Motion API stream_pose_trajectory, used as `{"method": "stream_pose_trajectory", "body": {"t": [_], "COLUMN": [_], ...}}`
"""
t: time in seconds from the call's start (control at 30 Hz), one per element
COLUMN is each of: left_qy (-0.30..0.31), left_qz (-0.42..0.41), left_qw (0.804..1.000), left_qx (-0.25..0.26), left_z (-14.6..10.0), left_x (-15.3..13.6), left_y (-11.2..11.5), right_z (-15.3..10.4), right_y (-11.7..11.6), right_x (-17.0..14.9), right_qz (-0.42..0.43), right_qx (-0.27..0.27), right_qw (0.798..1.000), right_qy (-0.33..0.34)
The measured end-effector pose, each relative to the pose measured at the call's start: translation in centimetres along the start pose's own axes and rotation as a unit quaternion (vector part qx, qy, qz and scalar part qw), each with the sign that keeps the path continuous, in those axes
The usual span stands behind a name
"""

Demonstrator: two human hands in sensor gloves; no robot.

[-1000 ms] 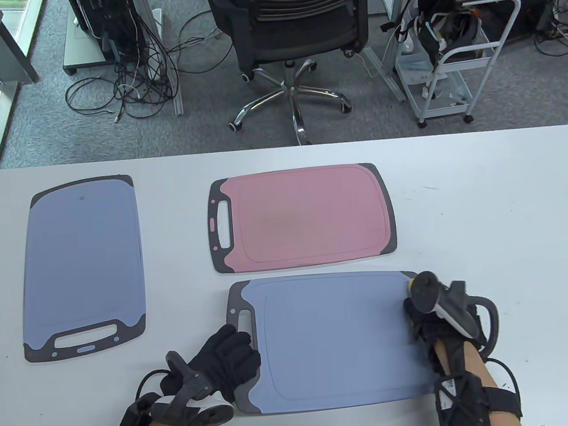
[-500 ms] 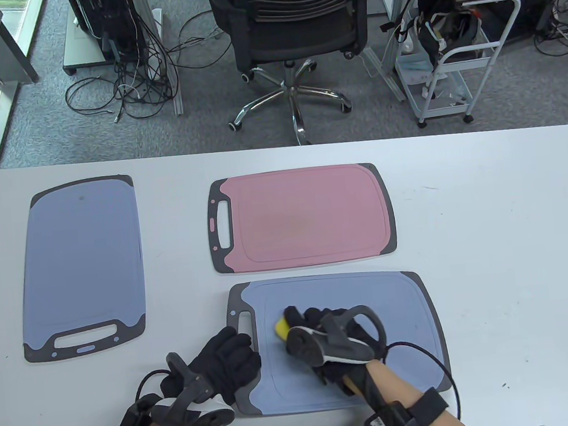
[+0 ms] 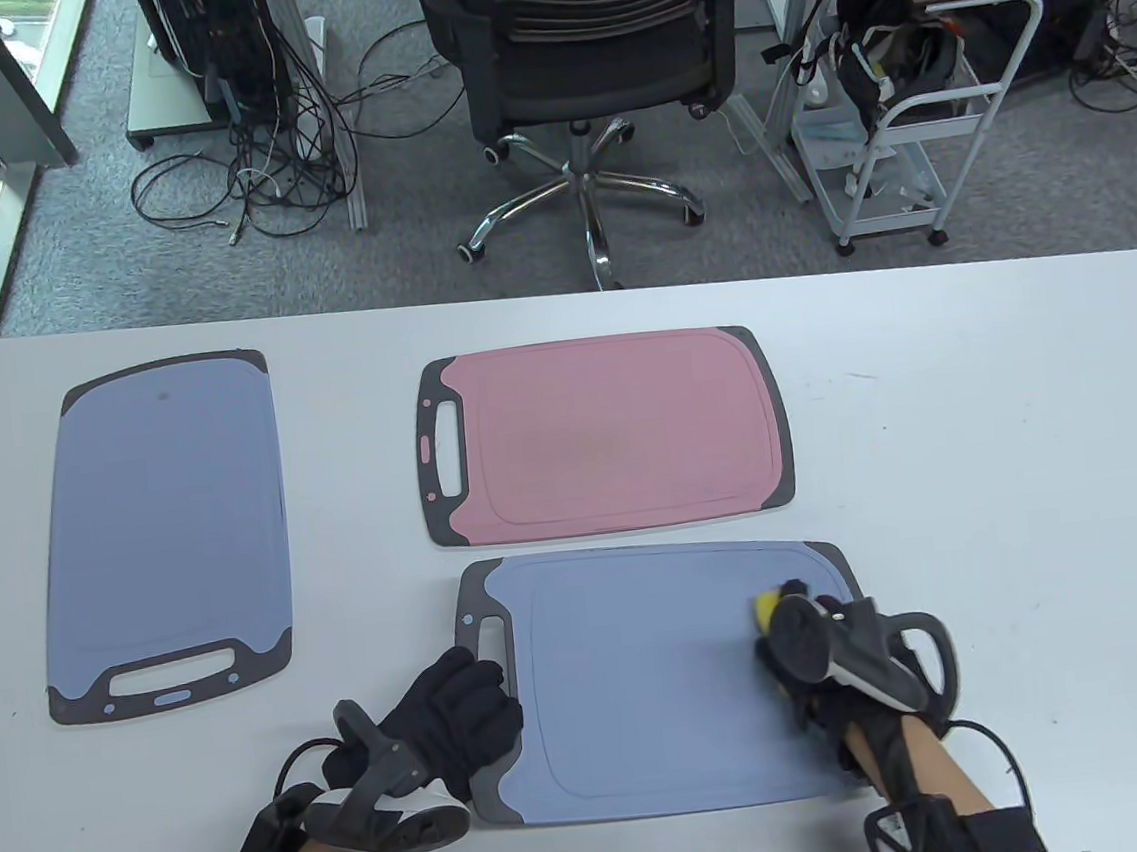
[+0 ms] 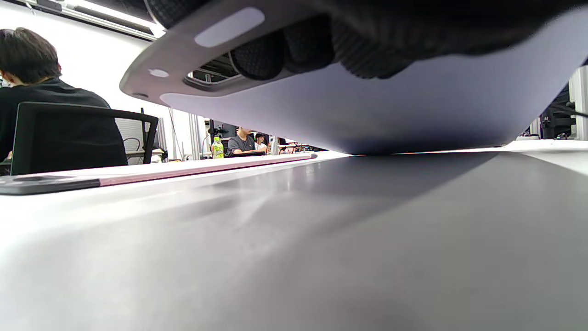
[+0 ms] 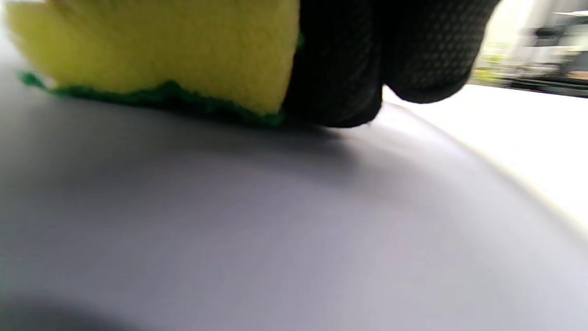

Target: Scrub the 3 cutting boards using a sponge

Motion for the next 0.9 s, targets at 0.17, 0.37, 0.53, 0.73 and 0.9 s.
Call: {"method": "stream_pose_trajectory", "body": {"t": [0.17, 0.37, 0.53, 0.73, 0.9], "left_qy": [0.004, 0.003, 0.000, -0.001, 0.000], "left_qz": [-0.002, -0.001, -0.003, 0.000, 0.003], "left_qw": [1.000, 1.000, 1.000, 1.000, 1.000], "left_qx": [0.001, -0.001, -0.006, -0.006, -0.005], "left_z": [0.0, 0.0, 0.1, 0.2, 0.2], "left_x": [0.0, 0.0, -0.1, -0.1, 0.0], "left_y": [0.0, 0.0, 0.1, 0.1, 0.1], "right_z": [-0.7, -0.4, -1.9, -4.2, -1.9], "right_y": [1.4, 0.8, -0.8, -1.9, -0.8], "right_x": [15.3, 10.3, -2.3, -10.6, -1.2], "right_qz": [-0.014, 0.001, -0.022, 0.028, -0.009], "right_qx": [-0.022, -0.007, -0.002, 0.022, 0.011], "right_qw": [0.975, 0.990, 0.999, 0.984, 1.000], "right_qy": [0.222, 0.139, -0.041, -0.175, -0.023]}}
Point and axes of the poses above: the tracker on the back of each hand, its own x axis roughly to the thumb side, its own z axis roughly from the wrist to the fingertips, y = z × x, the point moved 3 cm from there along z, roughly from the wrist to the fingertips, and after that the axes turned 2 degrees about z, right-handed, at the moved point
